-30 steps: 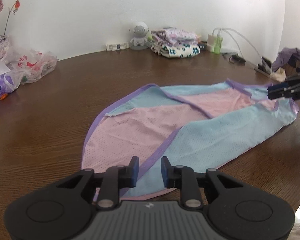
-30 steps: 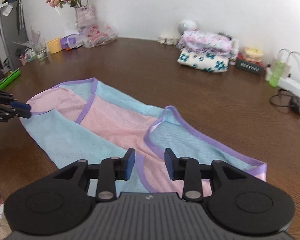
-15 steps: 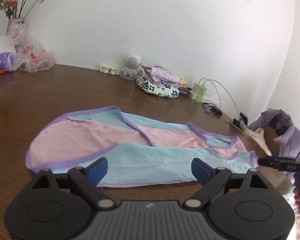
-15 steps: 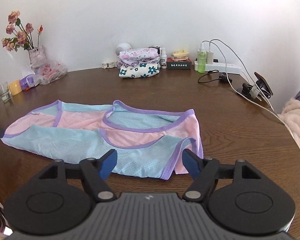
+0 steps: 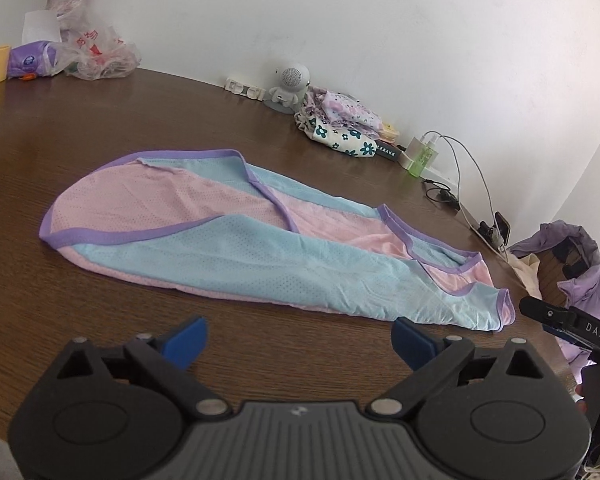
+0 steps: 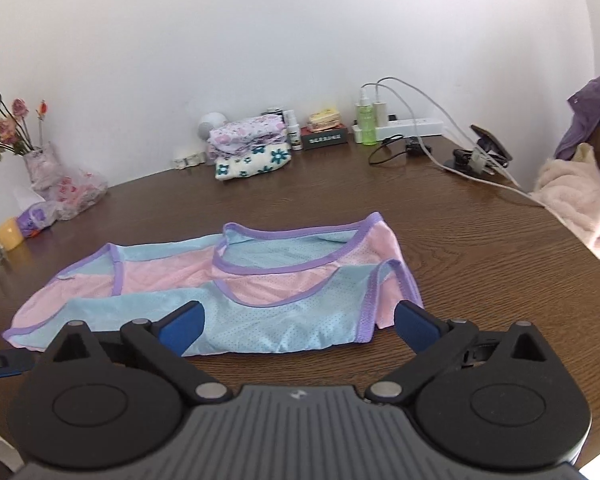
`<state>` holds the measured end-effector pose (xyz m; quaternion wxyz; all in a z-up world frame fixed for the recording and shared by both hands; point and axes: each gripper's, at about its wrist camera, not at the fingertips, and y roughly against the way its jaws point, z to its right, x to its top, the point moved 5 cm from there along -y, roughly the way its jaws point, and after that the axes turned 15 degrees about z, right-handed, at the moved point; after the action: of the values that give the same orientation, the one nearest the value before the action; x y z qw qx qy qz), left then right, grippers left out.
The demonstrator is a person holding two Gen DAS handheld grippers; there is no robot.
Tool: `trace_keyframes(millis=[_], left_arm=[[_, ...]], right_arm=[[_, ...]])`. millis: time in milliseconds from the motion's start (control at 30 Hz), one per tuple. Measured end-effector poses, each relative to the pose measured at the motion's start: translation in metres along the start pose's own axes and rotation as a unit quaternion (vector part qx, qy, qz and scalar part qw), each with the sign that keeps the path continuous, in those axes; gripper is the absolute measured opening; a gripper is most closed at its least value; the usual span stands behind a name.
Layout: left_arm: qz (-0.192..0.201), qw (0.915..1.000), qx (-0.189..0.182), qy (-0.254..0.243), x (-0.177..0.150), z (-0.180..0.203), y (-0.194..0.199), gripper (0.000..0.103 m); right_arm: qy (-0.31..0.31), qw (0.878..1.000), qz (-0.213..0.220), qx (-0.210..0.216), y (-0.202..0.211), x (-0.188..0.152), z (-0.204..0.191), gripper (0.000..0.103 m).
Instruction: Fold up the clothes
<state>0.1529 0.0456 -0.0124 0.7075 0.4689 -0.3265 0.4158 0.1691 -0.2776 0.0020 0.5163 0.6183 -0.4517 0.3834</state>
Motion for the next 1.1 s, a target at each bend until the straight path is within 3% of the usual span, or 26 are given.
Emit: trace_keyframes(millis=[167,333,633,1100], left_arm=[[0.009,0.9996,0.013,-0.023,-0.002,0.002,0.011,0.099],[0.012,0.9993,0.023,-0.025,-0.003,-0.001,0.019,0.099],[0.019,0.9986,0.028,-0.042,0.005,0.001,0.026,0.099],[0.026,0.9981,0.048,-0.031,0.046,-0.015,0.009,0.099]], right_arm=[[0.053,0.998,-0.017,0.020,0.001,-0.006,-0.012,0.103],[0.067,0.997,-0.020,0.035,0.004,-0.012,-0.019,0.103],[0.038,0.997,-0.010,0.060,0.009,-0.008,-0.016,0.103],[0.014,0.999,-0.016,0.047,-0.016,0.020,0.004,0.103]])
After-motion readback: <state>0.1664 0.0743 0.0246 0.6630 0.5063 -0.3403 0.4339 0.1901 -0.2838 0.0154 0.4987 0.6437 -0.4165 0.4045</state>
